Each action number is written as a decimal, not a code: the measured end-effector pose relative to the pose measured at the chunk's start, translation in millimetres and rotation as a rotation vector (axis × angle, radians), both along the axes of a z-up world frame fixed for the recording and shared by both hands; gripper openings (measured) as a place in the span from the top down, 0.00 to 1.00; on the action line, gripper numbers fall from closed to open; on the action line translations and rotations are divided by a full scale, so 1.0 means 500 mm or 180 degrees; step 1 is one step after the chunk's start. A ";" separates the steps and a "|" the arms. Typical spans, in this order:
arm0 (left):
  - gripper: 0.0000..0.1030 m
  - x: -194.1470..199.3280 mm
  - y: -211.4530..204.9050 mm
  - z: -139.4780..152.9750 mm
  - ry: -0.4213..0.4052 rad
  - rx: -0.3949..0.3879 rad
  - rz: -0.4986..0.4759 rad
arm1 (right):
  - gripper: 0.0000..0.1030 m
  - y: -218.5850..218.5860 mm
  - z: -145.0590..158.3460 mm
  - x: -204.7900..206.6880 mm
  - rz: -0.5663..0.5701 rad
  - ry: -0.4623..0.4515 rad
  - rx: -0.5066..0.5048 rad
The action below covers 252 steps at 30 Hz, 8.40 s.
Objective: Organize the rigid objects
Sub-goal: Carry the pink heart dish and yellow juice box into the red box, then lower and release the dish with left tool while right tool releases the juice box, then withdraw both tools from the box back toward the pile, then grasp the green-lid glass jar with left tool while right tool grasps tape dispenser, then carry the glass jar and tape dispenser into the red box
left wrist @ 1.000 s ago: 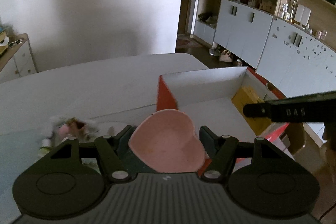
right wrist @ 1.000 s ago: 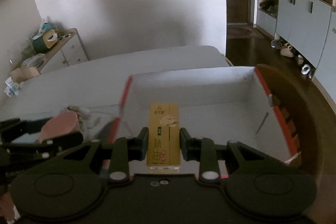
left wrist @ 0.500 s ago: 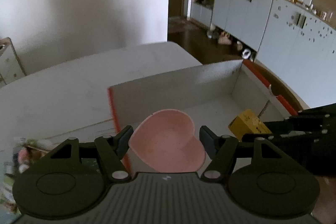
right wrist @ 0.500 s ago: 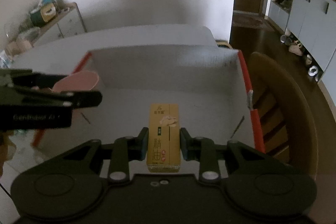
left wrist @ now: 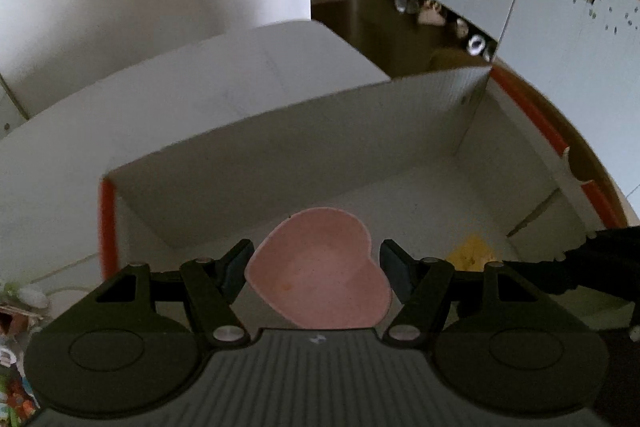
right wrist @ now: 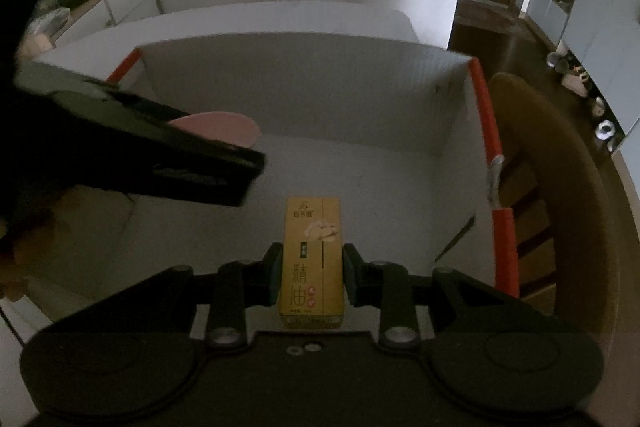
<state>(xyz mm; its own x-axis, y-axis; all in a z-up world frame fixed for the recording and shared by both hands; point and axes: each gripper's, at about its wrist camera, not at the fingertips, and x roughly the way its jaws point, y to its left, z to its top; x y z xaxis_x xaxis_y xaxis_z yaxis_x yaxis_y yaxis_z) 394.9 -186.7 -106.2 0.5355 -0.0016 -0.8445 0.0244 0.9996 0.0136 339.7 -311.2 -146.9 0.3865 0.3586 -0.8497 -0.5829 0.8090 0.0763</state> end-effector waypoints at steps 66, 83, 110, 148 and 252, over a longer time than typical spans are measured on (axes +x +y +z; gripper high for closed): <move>0.29 -0.221 0.068 0.145 -0.0436 -0.0606 0.0159 | 0.10 -0.052 0.165 -0.129 0.0182 -0.0230 0.0726; 0.18 -0.391 0.217 0.157 -0.0794 -0.0486 0.0259 | 0.01 0.079 0.192 -0.261 0.0041 -0.0374 0.0980; 0.12 -0.537 0.554 0.063 -0.0982 -0.0288 0.0613 | 0.01 0.353 0.123 -0.330 0.0156 -0.0637 0.0836; 0.12 -0.446 0.695 -0.132 -0.0552 -0.0188 0.0864 | 0.25 0.583 -0.061 -0.173 0.0096 -0.0238 0.0095; 0.58 -0.315 0.156 0.100 -0.0737 -0.0577 -0.0075 | 0.51 -0.022 0.119 -0.068 -0.0337 -0.0281 0.0649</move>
